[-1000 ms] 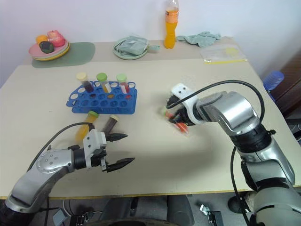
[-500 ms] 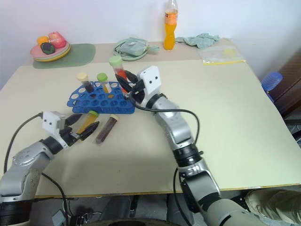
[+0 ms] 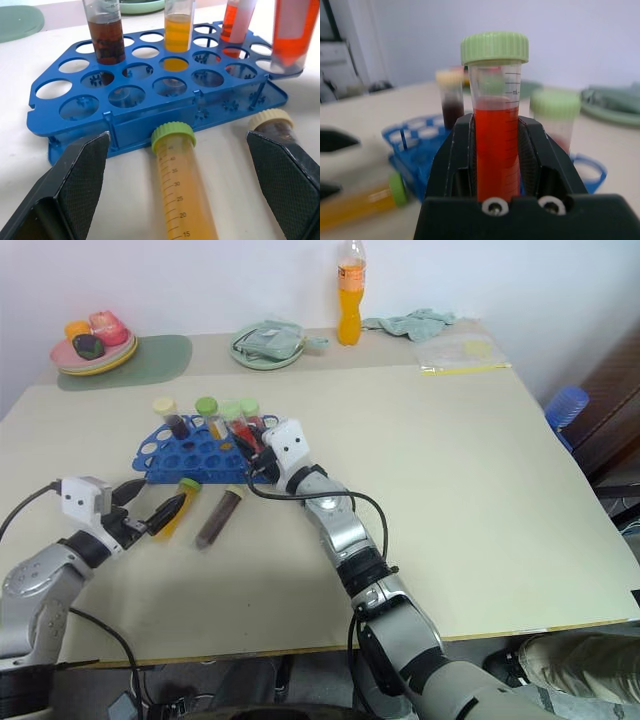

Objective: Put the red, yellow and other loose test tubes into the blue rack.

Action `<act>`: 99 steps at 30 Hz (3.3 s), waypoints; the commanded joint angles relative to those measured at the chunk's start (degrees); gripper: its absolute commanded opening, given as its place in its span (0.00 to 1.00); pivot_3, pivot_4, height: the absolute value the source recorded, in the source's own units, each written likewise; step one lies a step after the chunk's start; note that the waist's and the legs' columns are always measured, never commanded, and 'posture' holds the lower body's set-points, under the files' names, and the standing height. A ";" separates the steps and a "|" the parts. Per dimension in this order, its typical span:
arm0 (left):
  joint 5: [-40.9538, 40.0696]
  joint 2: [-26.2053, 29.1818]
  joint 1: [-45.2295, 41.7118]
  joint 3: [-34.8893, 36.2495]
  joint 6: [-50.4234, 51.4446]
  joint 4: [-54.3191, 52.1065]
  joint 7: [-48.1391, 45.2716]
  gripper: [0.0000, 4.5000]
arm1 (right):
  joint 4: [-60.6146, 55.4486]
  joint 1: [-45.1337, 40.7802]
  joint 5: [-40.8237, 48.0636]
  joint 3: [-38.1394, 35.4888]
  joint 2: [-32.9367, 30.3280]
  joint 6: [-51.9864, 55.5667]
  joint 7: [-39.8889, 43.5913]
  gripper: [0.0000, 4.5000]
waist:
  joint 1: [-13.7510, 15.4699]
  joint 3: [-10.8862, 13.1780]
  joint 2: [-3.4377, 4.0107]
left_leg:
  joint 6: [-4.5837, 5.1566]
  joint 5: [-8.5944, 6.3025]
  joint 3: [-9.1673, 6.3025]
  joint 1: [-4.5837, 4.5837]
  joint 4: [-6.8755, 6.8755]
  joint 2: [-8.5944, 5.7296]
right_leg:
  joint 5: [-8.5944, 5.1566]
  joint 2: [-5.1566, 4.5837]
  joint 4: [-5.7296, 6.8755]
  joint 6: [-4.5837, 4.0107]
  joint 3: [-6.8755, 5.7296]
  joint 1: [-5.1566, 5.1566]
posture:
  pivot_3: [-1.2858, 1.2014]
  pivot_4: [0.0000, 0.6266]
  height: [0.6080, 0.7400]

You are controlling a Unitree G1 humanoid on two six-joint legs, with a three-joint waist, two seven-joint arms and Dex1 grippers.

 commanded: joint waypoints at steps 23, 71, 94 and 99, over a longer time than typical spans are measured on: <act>-0.56 0.13 -0.10 -0.05 0.60 -3.54 0.54 1.00 | 9.52 -4.89 -0.19 -0.10 5.49 -6.62 2.88 0.15 | 0.05 -0.02 0.02 | 0.10 -0.06 0.00 0.24 -0.01 0.01 | 0.00 0.00 0.00 0.00 0.01 0.06 | 0.52 0.24 1.00; -7.09 24.04 -28.03 -8.68 73.12 -10.89 13.88 1.00 | -51.48 17.00 12.12 -1.03 -41.38 33.23 33.44 0.99 | 0.05 0.09 0.00 | 0.17 -0.09 0.15 0.16 -0.02 0.04 | -0.01 0.12 -0.01 0.01 -0.02 0.25 | 0.52 0.24 1.00; -5.49 19.13 -43.87 -29.88 74.26 8.49 14.53 0.37 | -56.97 21.63 9.46 0.73 -40.26 33.72 29.85 1.00 | 0.34 0.10 -0.09 | 0.15 -0.08 0.10 0.11 0.04 0.06 | -0.01 0.07 -0.01 0.01 0.01 0.20 | 0.52 0.24 1.00; -5.24 25.17 -37.93 -26.53 67.56 0.82 10.18 0.16 | -57.37 21.86 9.28 0.69 -40.23 33.85 29.70 1.00 | -0.04 0.10 -0.09 | 0.15 -0.08 0.11 0.11 0.04 0.08 | -0.01 0.07 0.00 0.01 0.04 0.16 | 0.52 0.24 1.00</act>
